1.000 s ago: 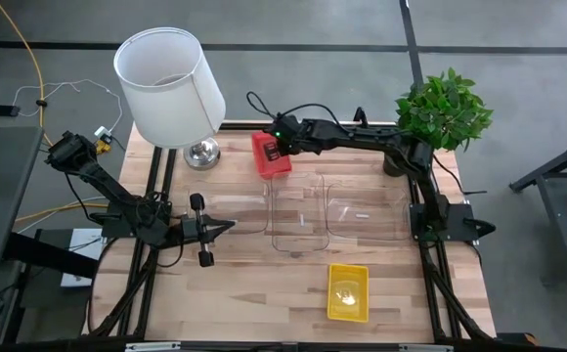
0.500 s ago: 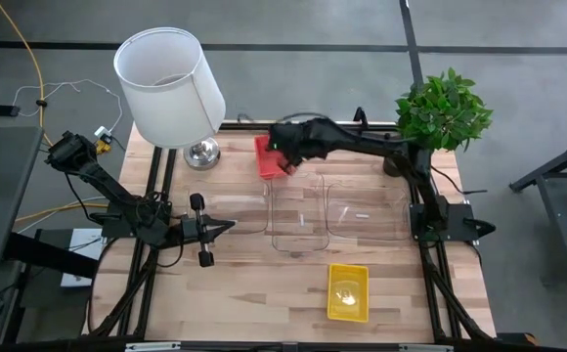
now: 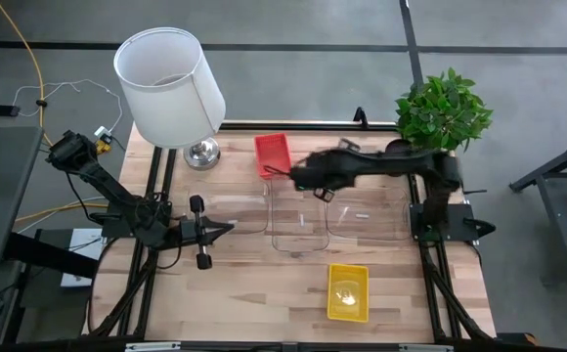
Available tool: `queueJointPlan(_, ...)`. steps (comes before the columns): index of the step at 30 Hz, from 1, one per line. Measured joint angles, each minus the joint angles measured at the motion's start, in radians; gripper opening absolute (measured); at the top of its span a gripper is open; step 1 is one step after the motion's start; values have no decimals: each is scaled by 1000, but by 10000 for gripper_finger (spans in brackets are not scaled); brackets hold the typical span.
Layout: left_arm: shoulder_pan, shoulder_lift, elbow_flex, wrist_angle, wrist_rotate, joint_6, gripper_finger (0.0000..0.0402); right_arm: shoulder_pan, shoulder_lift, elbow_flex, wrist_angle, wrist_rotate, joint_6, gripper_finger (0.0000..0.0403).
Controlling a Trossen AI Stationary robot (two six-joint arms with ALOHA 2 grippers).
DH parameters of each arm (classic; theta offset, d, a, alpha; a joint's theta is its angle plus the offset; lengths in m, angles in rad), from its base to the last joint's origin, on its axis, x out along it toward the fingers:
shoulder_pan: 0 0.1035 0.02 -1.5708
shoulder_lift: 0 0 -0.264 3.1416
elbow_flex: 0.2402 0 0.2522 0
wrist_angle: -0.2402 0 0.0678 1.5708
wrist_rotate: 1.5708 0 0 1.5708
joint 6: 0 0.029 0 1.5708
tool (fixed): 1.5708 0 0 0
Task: Stack baskets by color
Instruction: Stack the right transparent bin on the middle transparent bin
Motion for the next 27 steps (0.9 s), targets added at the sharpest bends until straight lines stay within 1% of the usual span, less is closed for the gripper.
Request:
queueJointPlan(4, -6, 0, 0, 1, -10, 0, 0, 71, -205, -222, 190, -52, 47, 199)
queueJointPlan(8, -5, 0, 0, 7, -19, 0, 0, 141, -399, -431, 349, -160, 55, 200)
queueJointPlan(11, -5, 0, 0, 7, -19, 0, 0, 187, -523, -541, 391, -271, 86, 200)
queueJointPlan(15, -5, 0, 0, 7, -23, 7, 0, 242, -634, -630, 395, -435, 145, 200)
queueJointPlan(17, -5, 0, 0, 8, -23, 9, 0, 273, -661, -661, 395, -492, 121, 199)
queueJointPlan(19, -5, 0, 0, 8, -23, 8, 0, 306, -660, -681, 382, -513, 75, 199)
queueJointPlan(24, -6, 0, 0, 9, -23, 8, 0, 352, -615, -721, 372, -512, -52, 199)
queueJointPlan(27, -5, 0, 0, 9, -23, 8, 0, 355, -577, -723, 376, -480, -95, 199)
